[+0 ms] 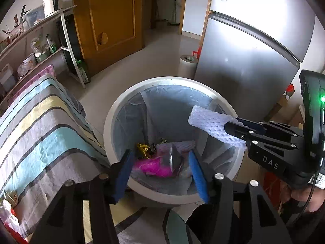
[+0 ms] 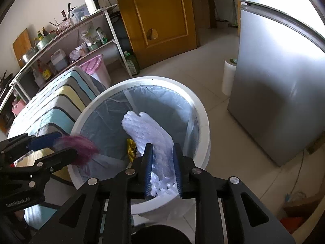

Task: Collect trash
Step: 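Open both grippers to drop the pink bag and foam net into the bin, then move both tools back over the table toward the red bag and cup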

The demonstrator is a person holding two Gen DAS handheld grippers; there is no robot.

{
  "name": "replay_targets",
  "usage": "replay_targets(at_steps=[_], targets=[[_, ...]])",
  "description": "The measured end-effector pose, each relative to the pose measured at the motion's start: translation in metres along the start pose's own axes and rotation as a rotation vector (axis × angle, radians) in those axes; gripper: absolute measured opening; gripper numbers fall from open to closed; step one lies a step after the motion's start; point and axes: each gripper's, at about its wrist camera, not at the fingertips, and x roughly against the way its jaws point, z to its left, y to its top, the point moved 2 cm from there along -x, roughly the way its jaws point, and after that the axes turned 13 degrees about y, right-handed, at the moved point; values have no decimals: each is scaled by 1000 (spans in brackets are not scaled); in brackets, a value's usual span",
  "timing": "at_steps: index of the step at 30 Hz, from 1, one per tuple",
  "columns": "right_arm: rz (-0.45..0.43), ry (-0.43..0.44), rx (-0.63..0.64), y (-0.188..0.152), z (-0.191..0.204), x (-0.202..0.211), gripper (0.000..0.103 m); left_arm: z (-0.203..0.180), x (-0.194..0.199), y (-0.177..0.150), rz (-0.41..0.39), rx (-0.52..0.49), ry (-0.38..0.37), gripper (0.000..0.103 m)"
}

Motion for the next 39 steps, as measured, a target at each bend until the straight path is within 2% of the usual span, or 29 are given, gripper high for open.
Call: replay_targets(at_steps=[2, 7, 19, 30, 39], targets=[[-4, -2, 2, 1, 1, 1, 25, 1, -1, 0, 1, 3, 2, 60], [-17, 0, 0, 2, 3, 4, 43, 4, 3, -1, -5, 15, 0, 66], [-71, 11, 12, -1, 23, 24, 43, 27, 33, -8, -58, 63, 20, 69], [-162, 54, 71, 1, 71, 53, 43, 62, 76, -28, -140, 111, 106, 70], [-182, 107, 119, -5, 112, 57, 43, 101, 103, -54, -173, 184, 169, 71]])
